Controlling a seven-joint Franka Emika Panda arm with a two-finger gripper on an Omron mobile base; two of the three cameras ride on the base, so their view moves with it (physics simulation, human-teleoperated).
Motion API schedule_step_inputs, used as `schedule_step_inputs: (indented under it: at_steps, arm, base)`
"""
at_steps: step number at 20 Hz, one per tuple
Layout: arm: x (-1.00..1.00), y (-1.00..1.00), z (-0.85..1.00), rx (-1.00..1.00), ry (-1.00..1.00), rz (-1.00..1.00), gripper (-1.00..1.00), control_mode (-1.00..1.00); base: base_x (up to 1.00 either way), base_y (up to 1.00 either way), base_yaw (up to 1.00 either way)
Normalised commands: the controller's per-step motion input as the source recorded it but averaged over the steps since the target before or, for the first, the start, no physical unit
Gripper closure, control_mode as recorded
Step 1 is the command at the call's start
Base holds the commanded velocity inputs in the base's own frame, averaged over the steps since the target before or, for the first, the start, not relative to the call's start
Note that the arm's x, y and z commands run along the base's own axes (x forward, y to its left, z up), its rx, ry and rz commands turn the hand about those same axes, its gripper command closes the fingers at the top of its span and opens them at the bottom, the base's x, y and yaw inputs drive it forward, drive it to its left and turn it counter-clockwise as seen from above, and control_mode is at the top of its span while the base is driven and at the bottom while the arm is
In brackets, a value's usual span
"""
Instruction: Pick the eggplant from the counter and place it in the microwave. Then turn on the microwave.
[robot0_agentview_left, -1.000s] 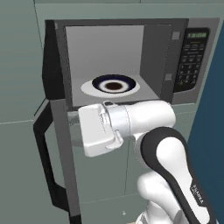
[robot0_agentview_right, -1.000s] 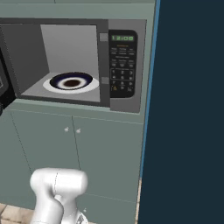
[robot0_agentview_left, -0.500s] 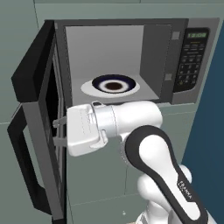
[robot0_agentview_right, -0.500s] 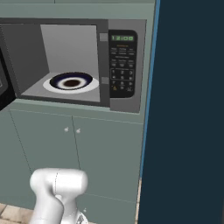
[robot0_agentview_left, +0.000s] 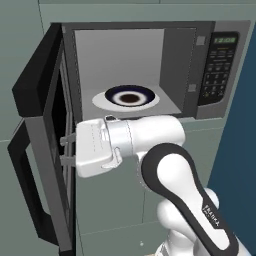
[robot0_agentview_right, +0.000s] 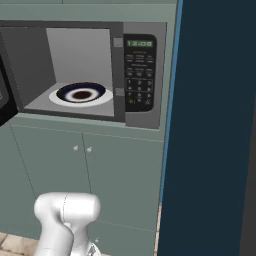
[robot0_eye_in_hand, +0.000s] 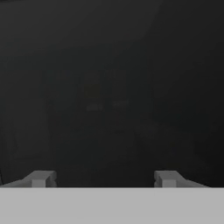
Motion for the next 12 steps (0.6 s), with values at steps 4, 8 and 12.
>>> schedule_step_inputs:
  at_steps: [4, 8, 12]
  arm:
    - [0.2, -0.07, 0.01, 0.0, 0.0, -0.03, -1.0, -1.0]
    - [0.23, -0.31, 0.07, 0.0, 0.0, -0.04, -1.0, -1.0]
    - [0.3, -0.37, 0.07, 0.0, 0.0, -0.07, -1.0, -1.0]
  base:
    - [0.0, 0.0, 0.0]
    - [0.0, 0.0, 0.0]
    - [0.0, 0.0, 0.0]
